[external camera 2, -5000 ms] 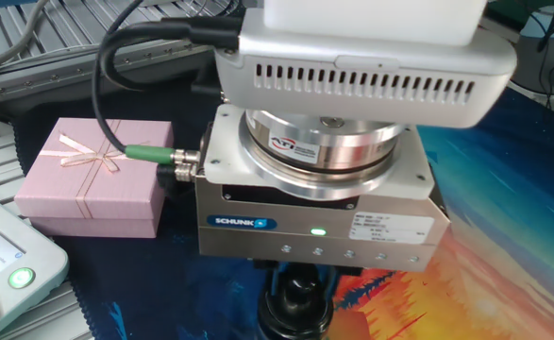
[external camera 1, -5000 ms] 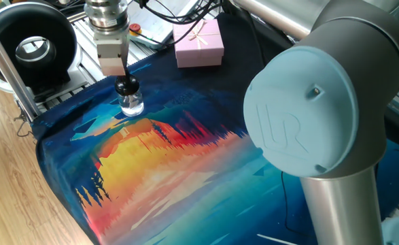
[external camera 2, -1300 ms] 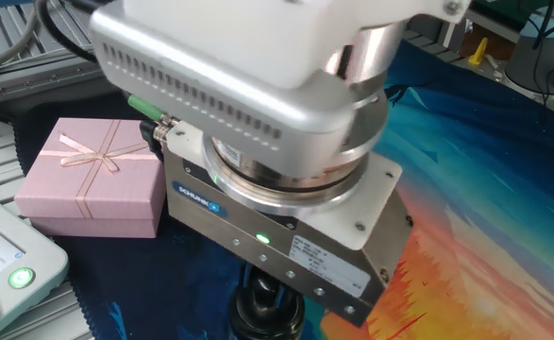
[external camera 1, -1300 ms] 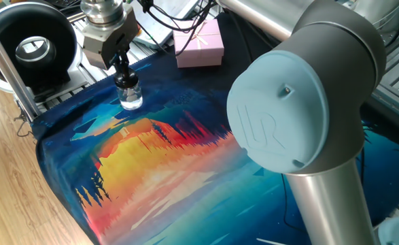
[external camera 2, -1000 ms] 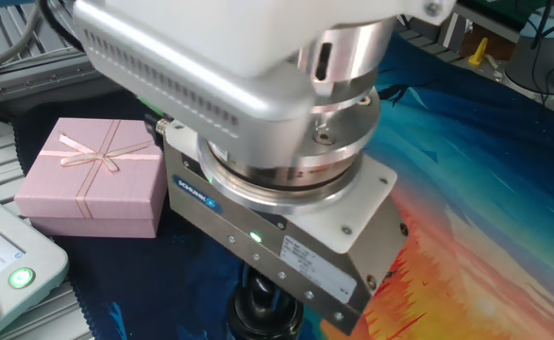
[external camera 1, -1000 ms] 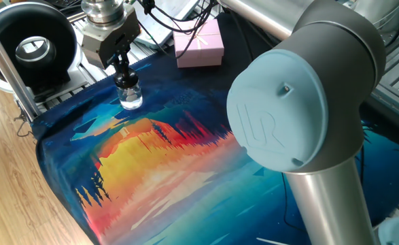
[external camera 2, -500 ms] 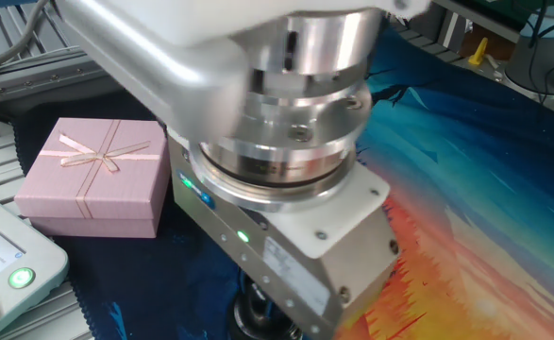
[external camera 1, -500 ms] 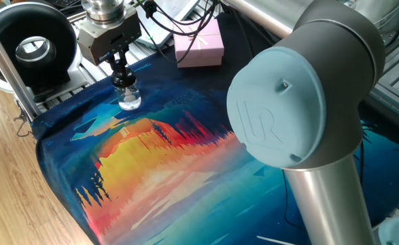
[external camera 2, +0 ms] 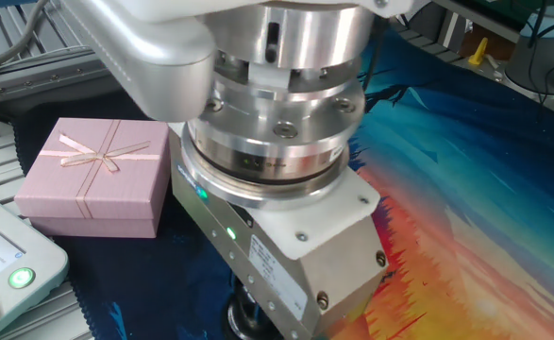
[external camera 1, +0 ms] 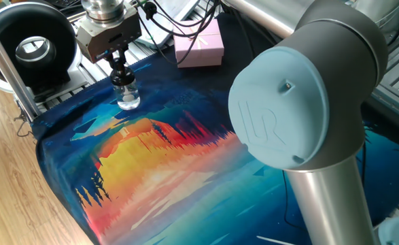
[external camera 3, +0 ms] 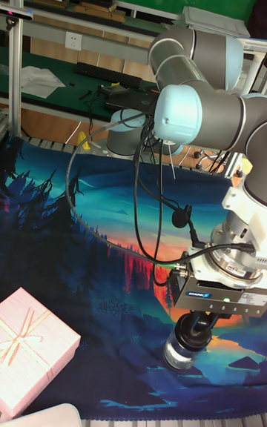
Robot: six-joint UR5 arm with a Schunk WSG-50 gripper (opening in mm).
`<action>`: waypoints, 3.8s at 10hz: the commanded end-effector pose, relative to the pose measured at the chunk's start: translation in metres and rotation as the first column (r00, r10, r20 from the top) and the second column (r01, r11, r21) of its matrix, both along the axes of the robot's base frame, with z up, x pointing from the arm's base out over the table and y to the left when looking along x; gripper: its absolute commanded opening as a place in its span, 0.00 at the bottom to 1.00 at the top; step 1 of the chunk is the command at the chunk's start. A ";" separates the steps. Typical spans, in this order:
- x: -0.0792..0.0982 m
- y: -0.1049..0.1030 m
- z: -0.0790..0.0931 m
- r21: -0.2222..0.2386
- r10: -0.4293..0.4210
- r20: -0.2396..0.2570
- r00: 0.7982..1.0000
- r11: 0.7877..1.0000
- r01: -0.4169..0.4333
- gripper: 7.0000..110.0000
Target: Screw the lid onto the jar
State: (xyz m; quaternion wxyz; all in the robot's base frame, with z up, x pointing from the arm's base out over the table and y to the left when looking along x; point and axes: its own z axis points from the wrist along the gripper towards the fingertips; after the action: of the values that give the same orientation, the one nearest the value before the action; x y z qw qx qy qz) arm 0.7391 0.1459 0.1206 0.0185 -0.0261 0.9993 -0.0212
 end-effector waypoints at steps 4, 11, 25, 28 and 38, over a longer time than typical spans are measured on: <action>-0.005 0.010 -0.001 0.050 0.092 -0.010 0.996 0.995 -0.092 0.15; -0.007 0.003 0.004 0.036 0.266 -0.035 0.963 0.964 -0.265 0.36; 0.000 0.019 -0.007 -0.028 0.854 0.037 0.519 0.520 -0.854 0.36; 0.000 0.018 -0.007 -0.041 0.855 0.041 0.517 0.519 -0.854 0.36; 0.002 0.005 -0.006 -0.086 0.768 0.013 0.640 0.639 -0.765 0.00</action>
State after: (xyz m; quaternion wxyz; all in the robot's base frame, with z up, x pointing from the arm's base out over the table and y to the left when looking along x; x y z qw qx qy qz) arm 0.7399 0.1502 0.1135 0.0460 -0.4717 0.8790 -0.0517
